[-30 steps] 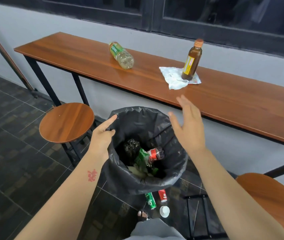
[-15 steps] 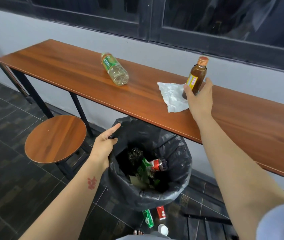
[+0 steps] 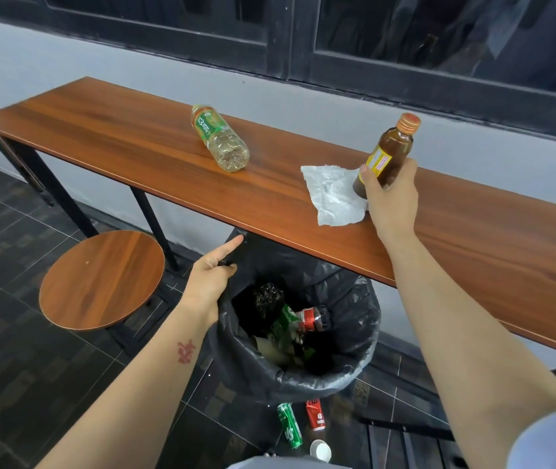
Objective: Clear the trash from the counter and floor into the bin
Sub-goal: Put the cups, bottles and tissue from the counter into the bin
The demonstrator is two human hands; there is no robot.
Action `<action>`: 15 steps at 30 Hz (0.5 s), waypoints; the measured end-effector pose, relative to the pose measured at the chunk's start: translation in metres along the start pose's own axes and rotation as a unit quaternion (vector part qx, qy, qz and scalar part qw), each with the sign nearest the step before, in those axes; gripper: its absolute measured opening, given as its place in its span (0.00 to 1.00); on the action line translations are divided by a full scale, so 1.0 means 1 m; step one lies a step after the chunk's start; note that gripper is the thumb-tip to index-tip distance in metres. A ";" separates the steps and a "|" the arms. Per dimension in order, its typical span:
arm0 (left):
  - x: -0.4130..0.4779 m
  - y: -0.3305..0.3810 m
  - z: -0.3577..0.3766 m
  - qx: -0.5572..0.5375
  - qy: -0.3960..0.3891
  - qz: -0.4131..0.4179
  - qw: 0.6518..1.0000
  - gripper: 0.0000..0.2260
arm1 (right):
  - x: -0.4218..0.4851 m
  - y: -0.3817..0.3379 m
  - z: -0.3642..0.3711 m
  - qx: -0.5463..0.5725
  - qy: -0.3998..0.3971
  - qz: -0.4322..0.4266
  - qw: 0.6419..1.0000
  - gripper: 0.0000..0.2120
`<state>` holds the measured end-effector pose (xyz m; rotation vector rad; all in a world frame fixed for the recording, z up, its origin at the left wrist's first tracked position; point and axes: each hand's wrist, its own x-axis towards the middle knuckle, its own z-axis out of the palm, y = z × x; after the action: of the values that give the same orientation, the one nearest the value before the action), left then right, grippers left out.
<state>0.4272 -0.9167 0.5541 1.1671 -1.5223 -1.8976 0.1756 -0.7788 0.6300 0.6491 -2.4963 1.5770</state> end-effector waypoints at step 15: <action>-0.023 0.006 -0.007 -0.008 0.014 -0.011 1.000 0.24 | -0.032 -0.014 -0.007 0.016 -0.129 -0.026 0.991 0.25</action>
<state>0.4448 -0.9044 0.5669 1.2015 -1.4830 -1.8966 0.2094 -0.7687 0.6343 0.9717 -2.6106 1.6109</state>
